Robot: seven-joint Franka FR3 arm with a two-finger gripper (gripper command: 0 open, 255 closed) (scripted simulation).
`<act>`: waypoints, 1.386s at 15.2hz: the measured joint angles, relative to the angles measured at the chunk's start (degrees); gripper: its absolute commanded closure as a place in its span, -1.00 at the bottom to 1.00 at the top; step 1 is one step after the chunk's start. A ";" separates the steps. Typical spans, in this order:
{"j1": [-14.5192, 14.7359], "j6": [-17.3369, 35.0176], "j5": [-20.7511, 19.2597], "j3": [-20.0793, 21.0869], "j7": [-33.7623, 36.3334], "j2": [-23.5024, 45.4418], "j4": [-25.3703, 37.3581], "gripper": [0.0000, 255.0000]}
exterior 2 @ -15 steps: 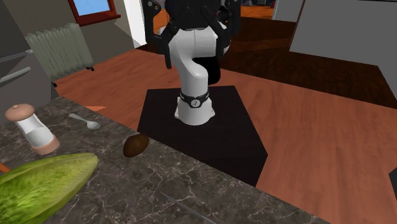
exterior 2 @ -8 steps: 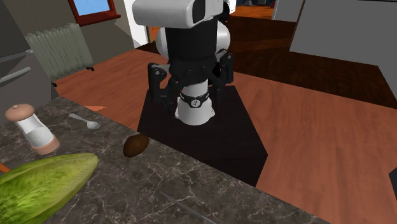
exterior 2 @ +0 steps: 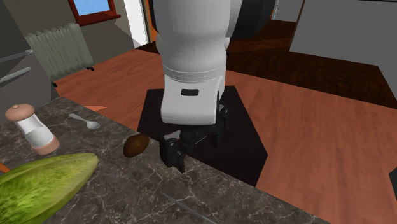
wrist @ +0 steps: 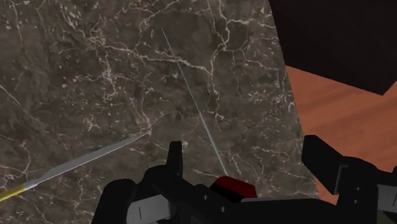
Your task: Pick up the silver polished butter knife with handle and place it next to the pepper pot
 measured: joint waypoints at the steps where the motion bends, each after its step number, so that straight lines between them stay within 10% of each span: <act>1: 0.57 2.14 0.21 -0.53 -1.90 1.96 -0.06 -1.00; 10: 6.18 21.60 9.16 -2.94 -22.46 23.60 2.37 -1.00; 21: 5.46 30.00 17.32 -0.31 -30.99 33.95 3.93 -1.00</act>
